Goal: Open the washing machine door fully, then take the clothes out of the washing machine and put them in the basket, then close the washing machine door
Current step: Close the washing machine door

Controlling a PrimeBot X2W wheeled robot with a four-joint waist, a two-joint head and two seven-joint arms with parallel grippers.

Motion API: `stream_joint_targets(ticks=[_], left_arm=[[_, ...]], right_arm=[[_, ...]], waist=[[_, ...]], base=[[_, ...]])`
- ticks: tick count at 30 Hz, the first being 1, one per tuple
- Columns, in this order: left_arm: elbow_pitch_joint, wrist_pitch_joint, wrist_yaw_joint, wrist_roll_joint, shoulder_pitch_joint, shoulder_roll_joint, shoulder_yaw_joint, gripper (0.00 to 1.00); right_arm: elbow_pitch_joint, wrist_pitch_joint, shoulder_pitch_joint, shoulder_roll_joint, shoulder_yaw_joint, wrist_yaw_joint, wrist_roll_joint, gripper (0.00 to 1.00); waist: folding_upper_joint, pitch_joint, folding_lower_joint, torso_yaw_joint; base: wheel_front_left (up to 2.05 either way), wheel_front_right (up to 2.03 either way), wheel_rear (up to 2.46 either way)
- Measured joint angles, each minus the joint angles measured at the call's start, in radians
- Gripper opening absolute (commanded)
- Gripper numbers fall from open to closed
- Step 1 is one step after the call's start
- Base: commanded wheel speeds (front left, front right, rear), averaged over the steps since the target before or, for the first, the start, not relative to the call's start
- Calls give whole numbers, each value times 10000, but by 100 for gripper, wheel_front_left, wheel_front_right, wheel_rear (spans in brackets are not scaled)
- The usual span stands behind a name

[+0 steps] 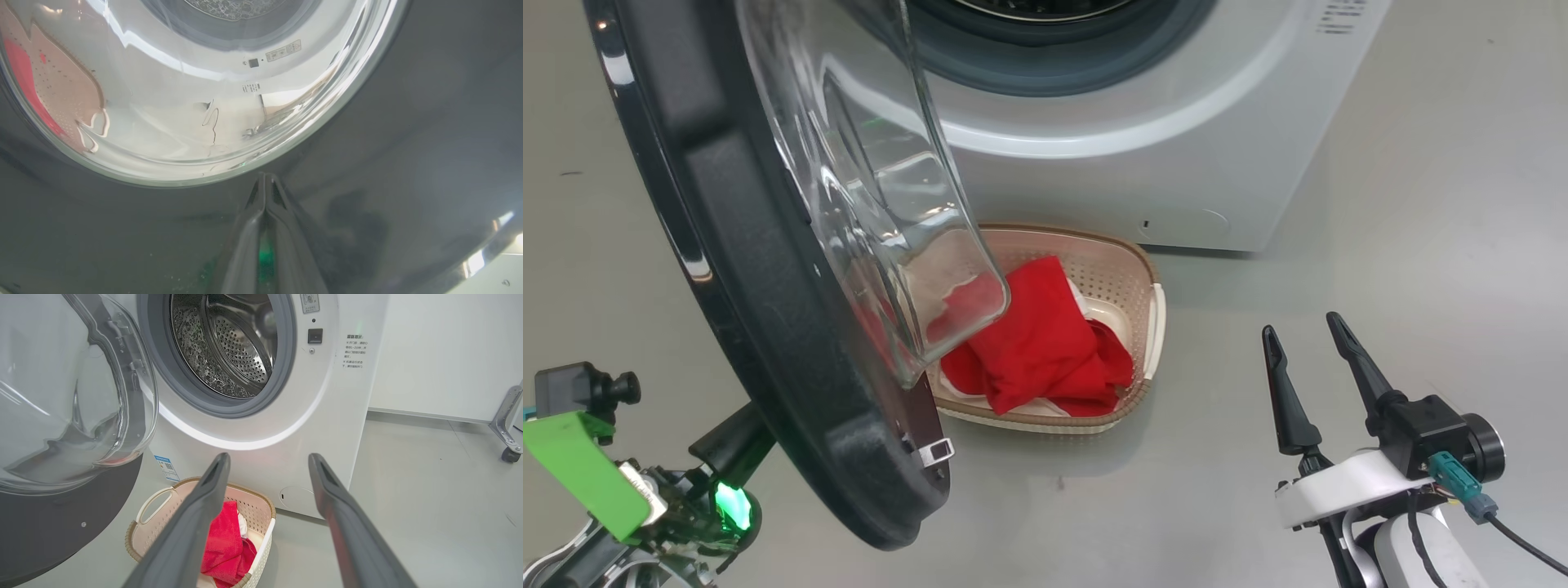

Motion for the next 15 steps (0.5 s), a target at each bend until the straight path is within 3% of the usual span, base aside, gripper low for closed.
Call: stream_joint_targets(ticks=[15], left_arm=[[-257,90,-2,174,-8,-6,-163,0]], right_arm=[[173,-46,-395,180,288,94,284,100]], waist=[[0,178,0,-1581]], base=[[0,0,0]])
